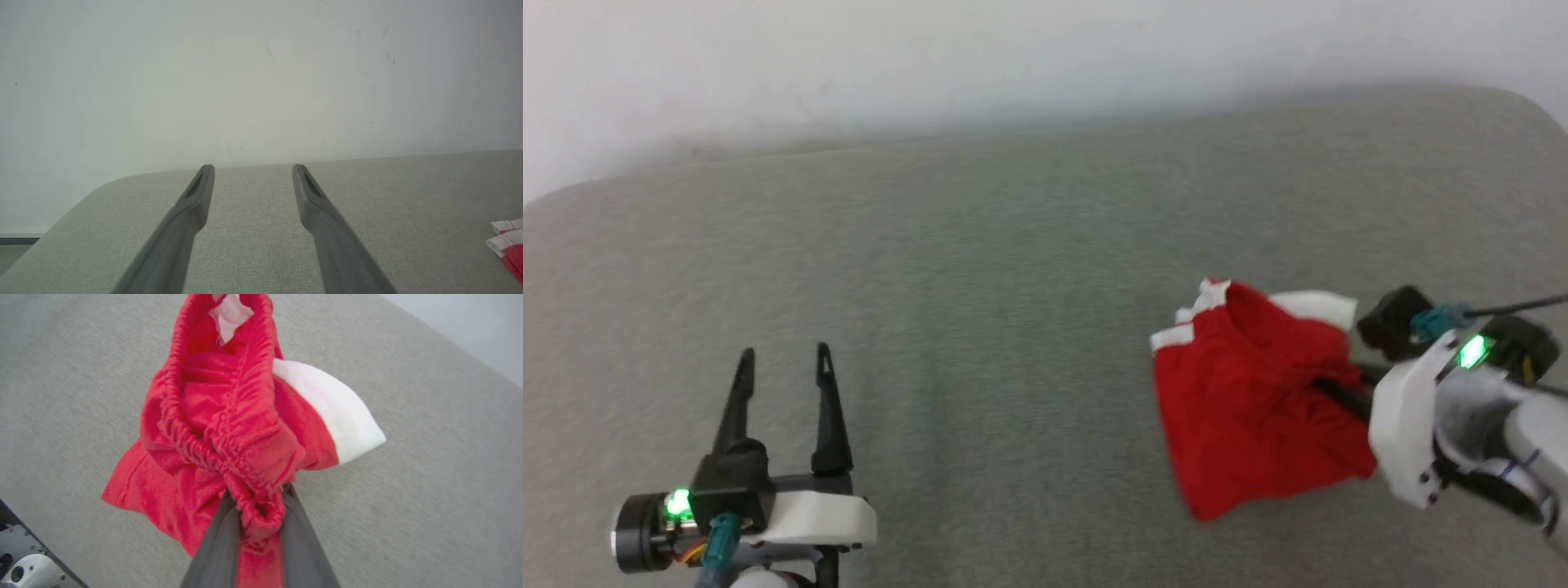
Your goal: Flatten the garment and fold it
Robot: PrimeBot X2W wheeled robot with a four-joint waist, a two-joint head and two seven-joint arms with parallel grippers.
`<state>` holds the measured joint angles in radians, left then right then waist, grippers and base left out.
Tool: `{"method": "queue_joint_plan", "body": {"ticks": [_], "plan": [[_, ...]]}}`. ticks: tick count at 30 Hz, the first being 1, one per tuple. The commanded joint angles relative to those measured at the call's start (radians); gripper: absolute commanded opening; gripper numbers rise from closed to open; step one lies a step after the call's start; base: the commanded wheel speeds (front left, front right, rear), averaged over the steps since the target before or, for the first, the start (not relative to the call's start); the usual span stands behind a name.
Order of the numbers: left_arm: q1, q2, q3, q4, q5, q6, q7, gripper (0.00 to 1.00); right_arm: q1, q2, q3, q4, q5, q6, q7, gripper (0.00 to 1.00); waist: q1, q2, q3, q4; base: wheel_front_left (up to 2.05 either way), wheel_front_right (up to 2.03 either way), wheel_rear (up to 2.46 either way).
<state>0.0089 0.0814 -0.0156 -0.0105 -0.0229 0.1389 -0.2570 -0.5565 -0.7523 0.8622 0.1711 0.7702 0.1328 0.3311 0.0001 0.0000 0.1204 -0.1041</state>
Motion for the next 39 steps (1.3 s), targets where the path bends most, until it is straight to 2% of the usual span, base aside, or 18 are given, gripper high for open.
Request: {"method": "queue_joint_plan", "body": {"ticks": [1,6,11,18,26,27,28,29,34,39], "plan": [[-0.01,0.01,0.006,-0.011,0.016,0.008,-0.005,1.0,-0.023,-0.014,0.001,-0.001,-0.016,-0.002,-0.004,0.0,-0.0001,0.0,0.062,-0.151,0.0,0.0,0.0],[-0.05,0.047,0.018,-0.052,0.033,0.013,-0.005,1.0,-0.117,-0.088,-0.007,0.056,-0.116,-0.002,-0.033,0.0,-0.0001,0.0,0.158,-0.251,0.0,0.0,0.0],[-0.104,0.086,0.011,-0.09,0.054,0.017,-0.005,1.0,-0.213,-0.115,-0.039,0.198,-0.221,-0.002,-0.092,0.0,-0.0001,0.0,0.255,-0.288,0.0,0.0,0.0],[-0.174,0.126,-0.017,-0.132,0.063,0.015,-0.005,1.0,-0.338,-0.067,-0.119,0.485,-0.325,-0.002,-0.203,0.0,-0.0001,0.0,0.35,-0.257,0.0,0.0,0.0],[-0.192,0.141,-0.045,-0.179,0.065,0.04,-0.005,1.0,-0.448,0.014,-0.229,0.745,-0.452,-0.002,-0.288,0.0,-0.0001,0.0,0.379,-0.214,0.0,0.0,0.0],[-0.191,0.141,-0.048,-0.178,0.063,0.044,-0.005,1.0,-0.452,0.028,-0.244,0.773,-0.455,-0.002,-0.29,0.19,-0.0001,0.0,0.373,-0.211,0.0,0.0,0.0],[-0.19,0.139,-0.05,-0.176,0.06,0.049,-0.005,1.0,-0.451,0.04,-0.25,0.797,-0.462,-0.002,-0.289,0.65,-0.0001,0.0,0.364,-0.208,0.0,0.0,0.0],[-0.188,0.136,-0.053,-0.172,0.056,0.053,-0.005,1.0,-0.451,0.05,-0.257,0.818,-0.467,-0.002,-0.292,1.0,-0.0001,0.0,0.353,-0.205,0.0,0.0,0.0],[-0.162,0.118,-0.053,-0.147,0.026,0.071,-0.005,1.0,-0.433,0.081,-0.297,0.87,-0.437,-0.002,-0.351,1.0,-0.0001,0.0,0.272,-0.192,0.0,0.0,0.0],[-0.123,0.093,-0.039,-0.13,-0.006,0.08,-0.005,1.0,-0.407,0.037,-0.282,0.836,-0.43,-0.002,-0.433,1.0,-0.0001,0.0,0.175,-0.161,0.0,0.0,0.0]]}}
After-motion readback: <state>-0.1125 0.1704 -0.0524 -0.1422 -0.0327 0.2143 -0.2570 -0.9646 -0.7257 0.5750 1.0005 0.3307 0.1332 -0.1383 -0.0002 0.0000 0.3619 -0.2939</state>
